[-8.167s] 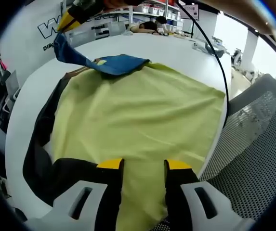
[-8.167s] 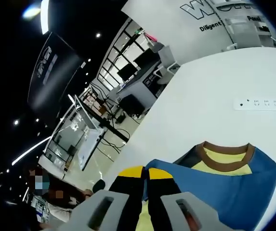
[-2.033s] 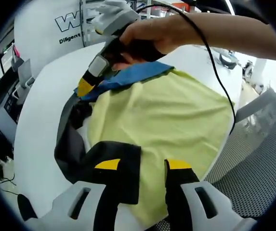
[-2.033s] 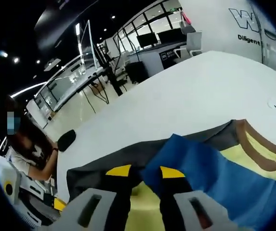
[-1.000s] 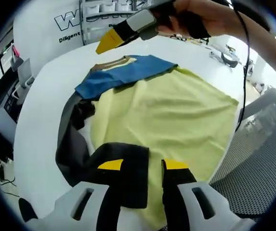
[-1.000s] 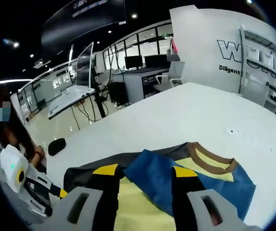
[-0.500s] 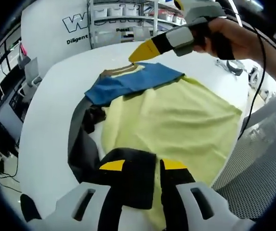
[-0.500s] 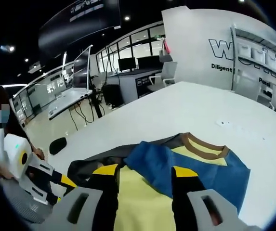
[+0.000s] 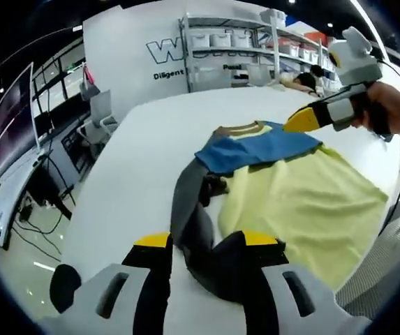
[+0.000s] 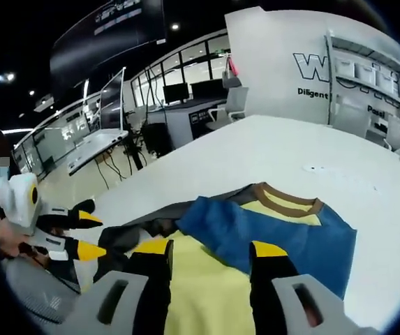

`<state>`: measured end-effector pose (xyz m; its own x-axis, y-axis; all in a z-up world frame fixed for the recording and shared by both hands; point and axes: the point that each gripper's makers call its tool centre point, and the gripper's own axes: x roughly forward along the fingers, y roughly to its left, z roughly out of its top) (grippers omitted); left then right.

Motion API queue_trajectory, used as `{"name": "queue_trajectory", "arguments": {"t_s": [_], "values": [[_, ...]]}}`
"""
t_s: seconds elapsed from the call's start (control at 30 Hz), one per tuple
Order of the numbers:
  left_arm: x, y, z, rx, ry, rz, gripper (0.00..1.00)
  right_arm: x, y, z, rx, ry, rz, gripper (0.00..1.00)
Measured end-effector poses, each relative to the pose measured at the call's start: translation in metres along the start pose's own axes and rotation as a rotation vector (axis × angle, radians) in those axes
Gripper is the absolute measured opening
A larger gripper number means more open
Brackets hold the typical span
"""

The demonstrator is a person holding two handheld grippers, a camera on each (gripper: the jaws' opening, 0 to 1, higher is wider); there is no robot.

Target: Fold the garment on the visible template until the final outline fits inside the template.

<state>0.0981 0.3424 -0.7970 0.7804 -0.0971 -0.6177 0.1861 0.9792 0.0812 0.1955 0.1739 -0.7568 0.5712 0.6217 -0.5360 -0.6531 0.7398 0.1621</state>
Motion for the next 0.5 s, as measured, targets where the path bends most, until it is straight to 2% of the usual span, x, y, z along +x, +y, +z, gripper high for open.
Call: {"name": "queue_trajectory", "arguments": {"t_s": [0.1, 0.2, 0.5], "values": [[0.002, 0.003, -0.008, -0.038, 0.024, -0.01, 0.31, -0.001, 0.002, 0.0, -0.01, 0.0, 0.005, 0.41], [0.005, 0.002, -0.018, -0.148, 0.05, -0.042, 0.28, -0.004, 0.003, -0.001, -0.005, -0.003, 0.005, 0.41], [0.011, 0.005, -0.027, -0.243, 0.069, -0.06, 0.17, -0.008, 0.006, -0.005, -0.017, 0.001, 0.002, 0.4]]}}
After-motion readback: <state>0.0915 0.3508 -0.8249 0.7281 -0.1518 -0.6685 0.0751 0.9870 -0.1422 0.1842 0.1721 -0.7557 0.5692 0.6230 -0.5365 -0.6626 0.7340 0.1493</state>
